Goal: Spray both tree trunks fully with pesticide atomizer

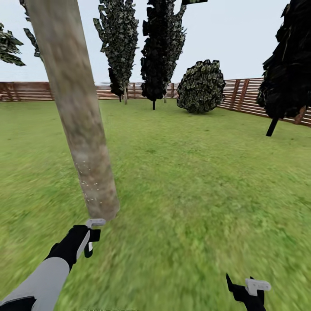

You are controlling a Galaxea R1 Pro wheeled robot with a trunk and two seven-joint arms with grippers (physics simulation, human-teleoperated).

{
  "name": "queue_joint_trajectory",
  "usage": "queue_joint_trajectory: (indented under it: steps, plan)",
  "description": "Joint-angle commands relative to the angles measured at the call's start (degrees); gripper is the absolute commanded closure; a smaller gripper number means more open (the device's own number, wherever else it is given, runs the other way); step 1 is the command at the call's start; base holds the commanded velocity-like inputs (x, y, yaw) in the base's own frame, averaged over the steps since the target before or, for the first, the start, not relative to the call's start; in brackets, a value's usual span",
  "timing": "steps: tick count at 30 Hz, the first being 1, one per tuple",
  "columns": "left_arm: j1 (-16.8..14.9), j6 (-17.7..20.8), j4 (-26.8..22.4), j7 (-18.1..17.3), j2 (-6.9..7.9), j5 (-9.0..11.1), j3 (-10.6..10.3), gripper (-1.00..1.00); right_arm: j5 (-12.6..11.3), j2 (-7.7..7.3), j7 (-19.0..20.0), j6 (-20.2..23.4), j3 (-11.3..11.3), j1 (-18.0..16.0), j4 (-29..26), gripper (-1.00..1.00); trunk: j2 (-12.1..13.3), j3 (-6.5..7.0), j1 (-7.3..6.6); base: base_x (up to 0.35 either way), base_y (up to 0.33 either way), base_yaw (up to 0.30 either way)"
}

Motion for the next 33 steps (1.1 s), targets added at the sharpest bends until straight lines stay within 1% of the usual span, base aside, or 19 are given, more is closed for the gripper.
queue_joint_trajectory:
  steps: [1, 18, 33]
  plan:
    - [0.0, 0.0, 0.0, 0.0, -0.01, 0.0, 0.0, 1.00, 0.0, 0.00, 0.0, 0.0, 0.0, 0.0, 0.0, -1.00, 0.0, 0.00, 0.00, 0.000, -0.274, 0.277]
    - [0.0, 0.0, 0.1, 0.0, -0.02, 0.0, 0.0, 1.00, 0.0, 0.00, 0.0, 0.0, 0.0, 0.0, 0.0, -1.00, 0.0, 0.00, 0.00, 0.011, -0.274, 0.273]
    - [0.0, 0.0, 0.1, 0.0, -0.02, 0.1, 0.0, 1.00, 0.0, 0.00, 0.1, 0.0, 0.0, 0.0, 0.0, -1.00, 0.0, 0.00, 0.00, 0.129, -0.274, 0.016]
